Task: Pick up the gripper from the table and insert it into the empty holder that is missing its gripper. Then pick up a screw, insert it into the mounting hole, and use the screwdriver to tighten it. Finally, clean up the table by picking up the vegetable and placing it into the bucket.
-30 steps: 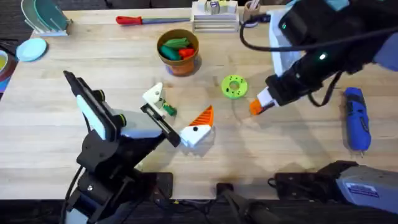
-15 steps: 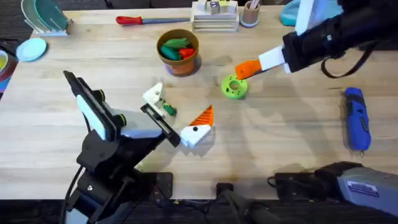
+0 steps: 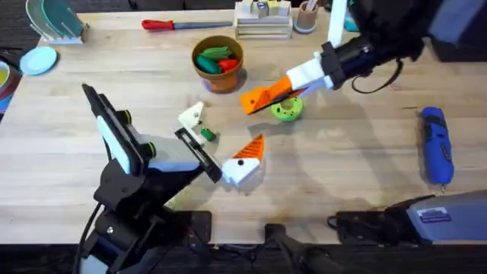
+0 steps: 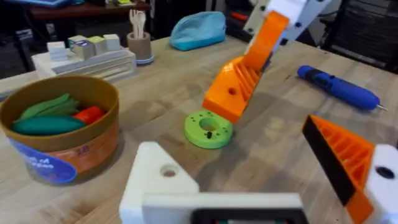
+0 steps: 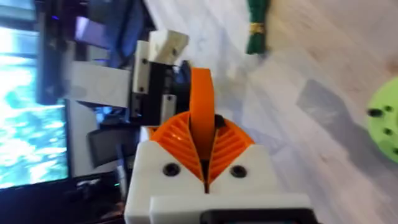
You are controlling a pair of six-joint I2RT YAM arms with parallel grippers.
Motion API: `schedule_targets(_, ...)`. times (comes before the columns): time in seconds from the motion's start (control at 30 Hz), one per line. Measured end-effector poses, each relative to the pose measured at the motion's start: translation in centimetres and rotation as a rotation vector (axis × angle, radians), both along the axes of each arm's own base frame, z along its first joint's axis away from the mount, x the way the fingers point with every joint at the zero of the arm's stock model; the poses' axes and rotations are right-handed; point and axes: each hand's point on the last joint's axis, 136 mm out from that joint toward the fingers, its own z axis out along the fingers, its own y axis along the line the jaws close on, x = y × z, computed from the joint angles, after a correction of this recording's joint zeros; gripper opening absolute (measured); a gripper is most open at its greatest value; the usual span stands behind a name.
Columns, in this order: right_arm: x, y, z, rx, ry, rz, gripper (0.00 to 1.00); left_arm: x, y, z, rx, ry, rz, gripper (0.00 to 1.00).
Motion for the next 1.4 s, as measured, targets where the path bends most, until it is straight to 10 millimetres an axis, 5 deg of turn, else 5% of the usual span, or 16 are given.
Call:
schedule_targets(0.5, -3.8, 5.6, -1.0, 0.131, 0.164, 0.189, 0.011, -0.9, -0.7, 0.1, 0.023, -0.033, -0.067, 0.993)
schedule_targets(0.83, -2.1, 7.2, -0.6, 0.173, 0.102, 0.179, 0.01, -0.7, -0.6, 0.1, 0.024, -0.033, -0.055, 0.993)
schedule_targets(1.4, -1.8, 8.5, -2.2, 0.227, 0.31, 0.174, 0.009, -0.1, -0.1, 0.0, 0.025, -0.03, -0.014, 0.993)
